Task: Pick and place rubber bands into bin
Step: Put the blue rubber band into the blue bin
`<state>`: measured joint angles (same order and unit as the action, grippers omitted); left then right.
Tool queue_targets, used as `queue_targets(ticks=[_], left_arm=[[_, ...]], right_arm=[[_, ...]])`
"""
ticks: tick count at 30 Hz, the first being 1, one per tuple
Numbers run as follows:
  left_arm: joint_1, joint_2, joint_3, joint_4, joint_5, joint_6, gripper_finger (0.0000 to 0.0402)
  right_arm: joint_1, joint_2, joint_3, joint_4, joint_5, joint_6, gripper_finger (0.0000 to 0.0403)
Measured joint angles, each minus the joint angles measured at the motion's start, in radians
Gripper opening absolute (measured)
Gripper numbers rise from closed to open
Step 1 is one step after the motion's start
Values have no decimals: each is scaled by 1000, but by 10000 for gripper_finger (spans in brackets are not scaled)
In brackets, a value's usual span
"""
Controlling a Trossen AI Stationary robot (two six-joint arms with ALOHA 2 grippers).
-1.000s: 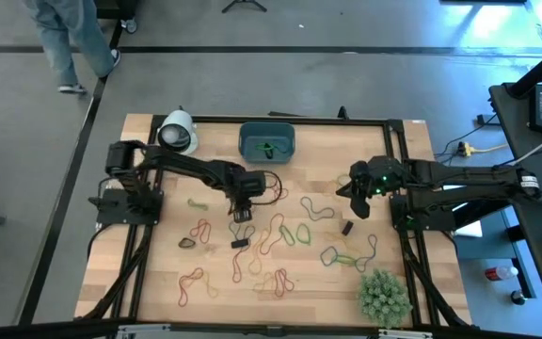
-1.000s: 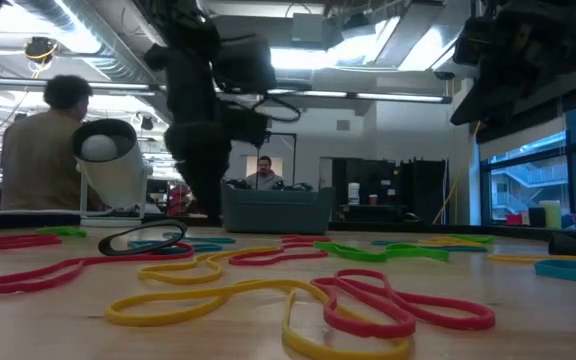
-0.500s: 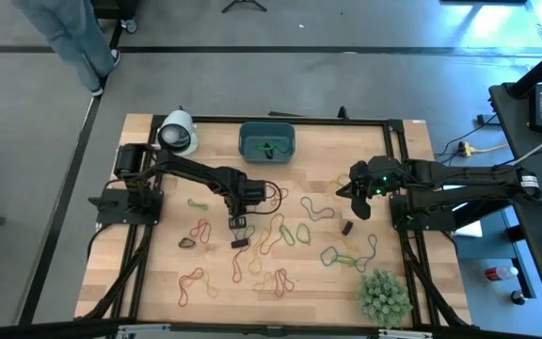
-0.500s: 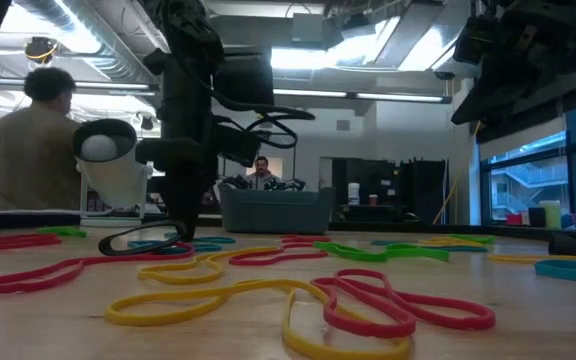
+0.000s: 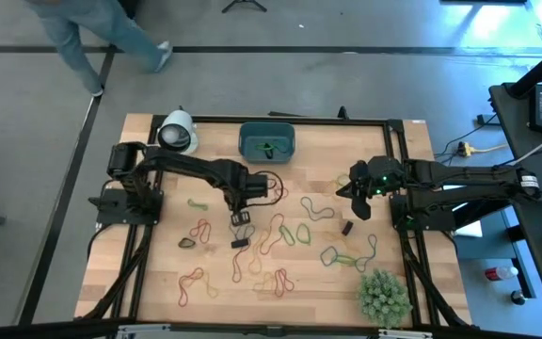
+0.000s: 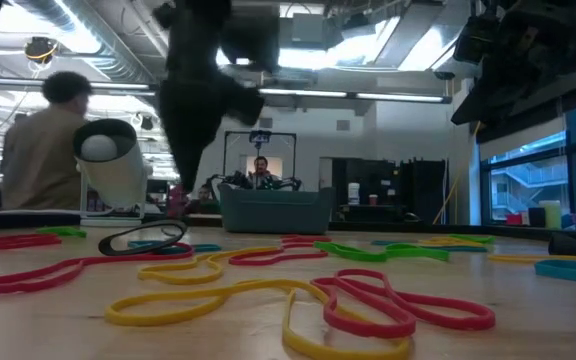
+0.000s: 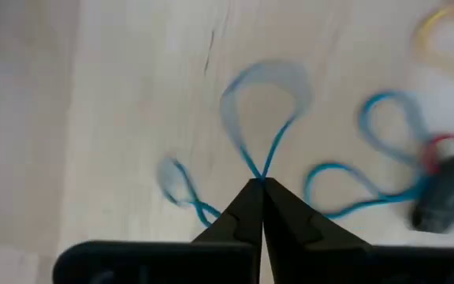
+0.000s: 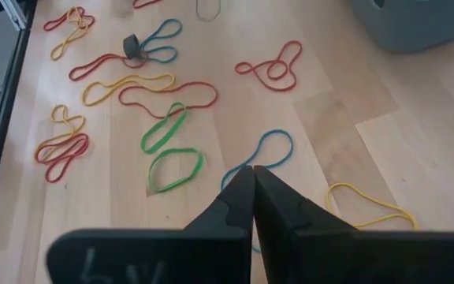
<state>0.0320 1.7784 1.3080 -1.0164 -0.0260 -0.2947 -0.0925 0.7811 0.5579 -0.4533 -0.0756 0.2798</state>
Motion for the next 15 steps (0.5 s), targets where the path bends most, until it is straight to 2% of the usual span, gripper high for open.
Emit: queue_targets(ticks=[2,6,11,15], left_arm=[[10,-5,68,-60,-19,-1,2],[51,-3,196,-115,-144,33,2],[160,3,327,-101,-182,176,2],[266,4,361,-29,-181,281,2]], right_arm=[[0,0,0,0,3,-1,10],[0,3,0,1,3,-1,5],[0,11,0,1,3,8,10],[0,14,-21,40,4,35,14]])
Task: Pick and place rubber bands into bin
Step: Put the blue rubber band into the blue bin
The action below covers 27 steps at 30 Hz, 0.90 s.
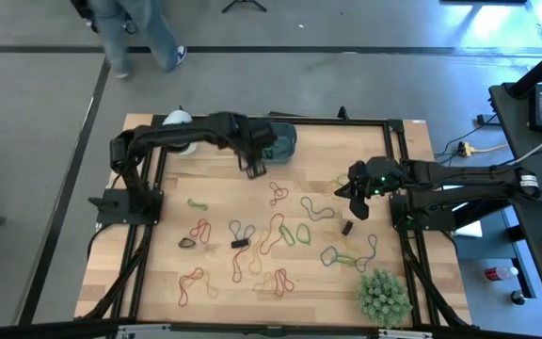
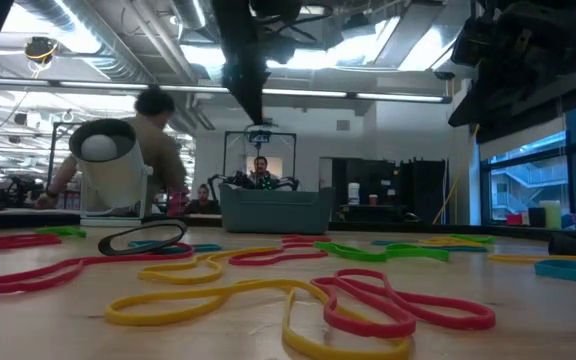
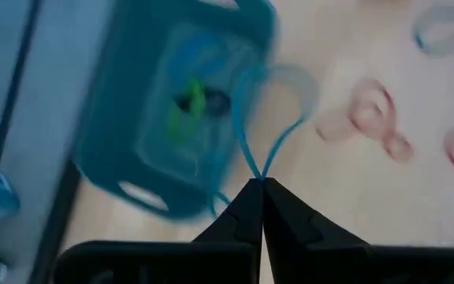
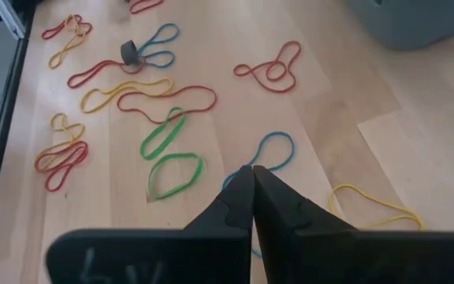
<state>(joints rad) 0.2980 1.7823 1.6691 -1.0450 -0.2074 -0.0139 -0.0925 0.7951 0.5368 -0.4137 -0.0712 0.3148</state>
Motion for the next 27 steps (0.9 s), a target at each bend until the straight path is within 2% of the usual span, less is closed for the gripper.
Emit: queue_targets(ticks=[7,15,19,23,27], left_arm=[[158,38,1,152,62,160,2],[251,188,0,201,123,277,2],[282,264,0,208,120,286,3],[303,326,0,218,106,285,7],[316,361,0,212,127,255,30]], right_arm=[[-3,10,-34,60,4,33,5],[-3,7,-36,89,237,58,17],[-14,7,-37,92,299,77,20],[-38,7,-37,92,300,84,15],[-59,7,-37,92,301,100,8]])
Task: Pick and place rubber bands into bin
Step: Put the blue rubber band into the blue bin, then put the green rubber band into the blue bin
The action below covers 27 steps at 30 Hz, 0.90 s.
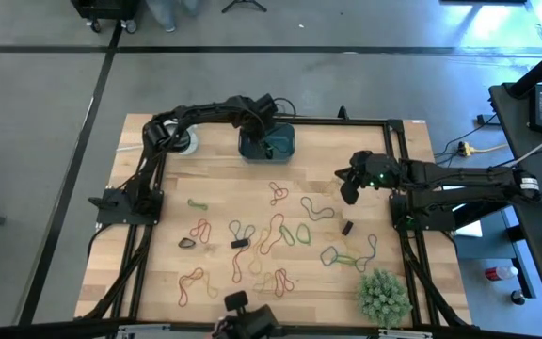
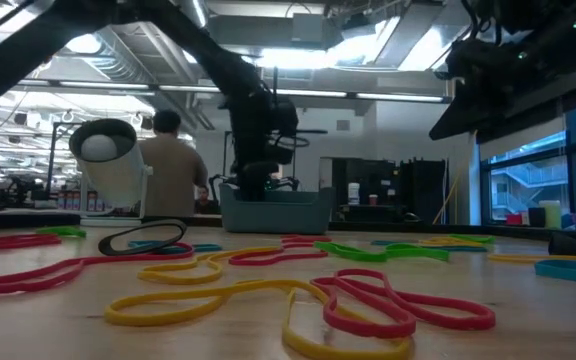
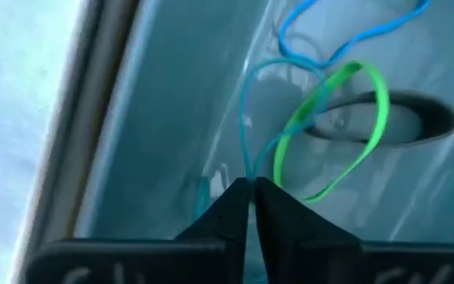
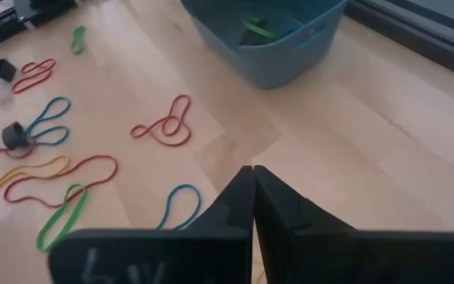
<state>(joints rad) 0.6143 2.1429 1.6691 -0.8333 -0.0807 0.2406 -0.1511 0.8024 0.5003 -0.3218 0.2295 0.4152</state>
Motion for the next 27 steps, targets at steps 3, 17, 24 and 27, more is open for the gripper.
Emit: queue_targets(ticks=[3,17,24,27], left_arm=[[3,2,0,0,3,-7,59],[-44,-149,0,-28,-6,-157,144],[-149,-299,-15,-80,-96,-359,122],[-213,-374,-78,-93,-130,-422,104]], right_arm=[[-11,0,0,0,0,0,6],[-17,0,0,12,-2,-1,20],[-17,0,0,12,-3,-4,20],[-17,0,0,12,-3,-4,20]])
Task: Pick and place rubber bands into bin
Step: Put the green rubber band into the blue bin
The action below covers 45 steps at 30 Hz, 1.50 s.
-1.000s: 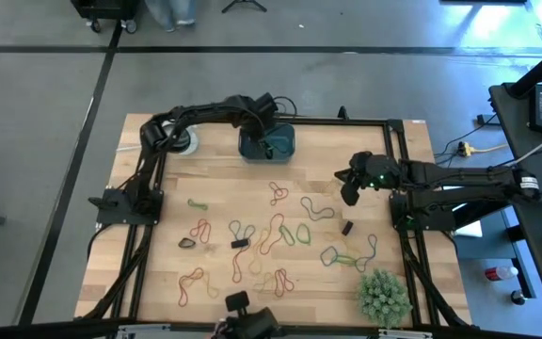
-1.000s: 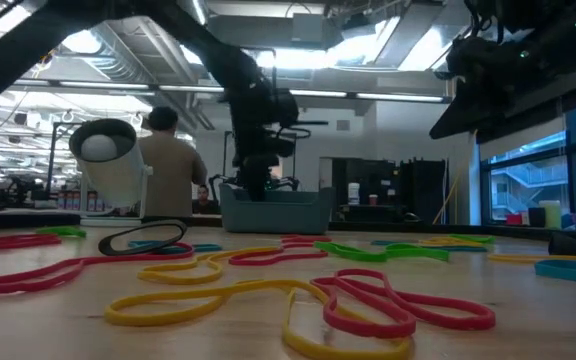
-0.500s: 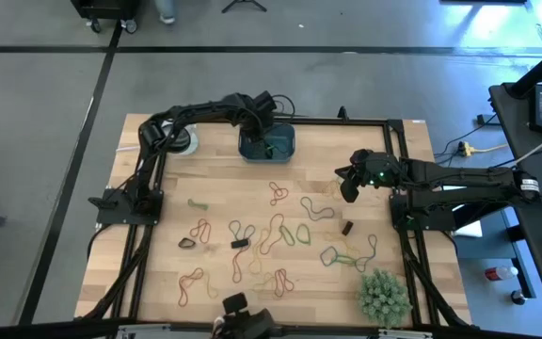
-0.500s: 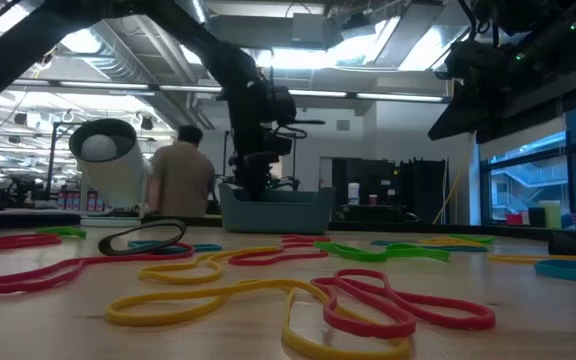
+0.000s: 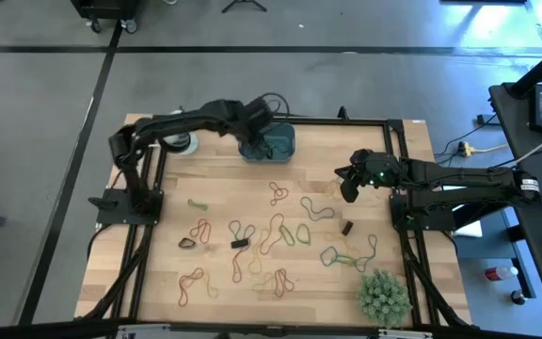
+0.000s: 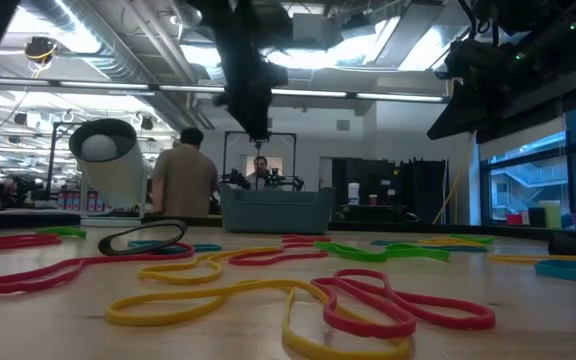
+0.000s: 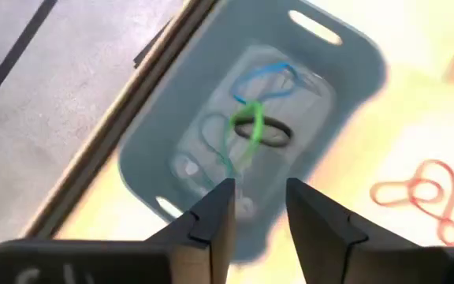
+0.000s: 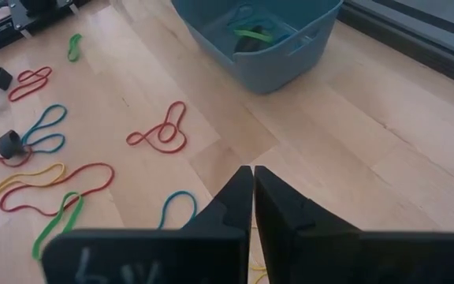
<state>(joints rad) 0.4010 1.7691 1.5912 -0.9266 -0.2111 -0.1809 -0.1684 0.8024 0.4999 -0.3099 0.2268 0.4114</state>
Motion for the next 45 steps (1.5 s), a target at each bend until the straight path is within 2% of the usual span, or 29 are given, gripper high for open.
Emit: queue_targets(ticks=[4,10,18,24,27,32,39,45], left_arm=[[-95,-113,-150,28,-5,-105,75],[-235,-281,-401,123,-5,-284,9],[-360,-453,-686,299,4,-365,2],[-370,-549,-861,427,66,-365,2],[-370,-593,-913,432,81,-343,2],[-370,-677,-982,432,99,-288,2],[-357,-755,-1029,434,103,-188,2],[-357,-773,-1049,436,117,-130,2]], right_arm=[[0,0,0,0,0,4,20],[0,0,-1,11,-21,8,20],[38,1,33,-32,-47,82,3],[151,51,127,-98,75,164,2],[210,134,205,-183,136,238,2],[295,341,376,-310,145,318,1],[418,683,648,-468,145,314,0],[478,917,789,-473,142,283,22]])
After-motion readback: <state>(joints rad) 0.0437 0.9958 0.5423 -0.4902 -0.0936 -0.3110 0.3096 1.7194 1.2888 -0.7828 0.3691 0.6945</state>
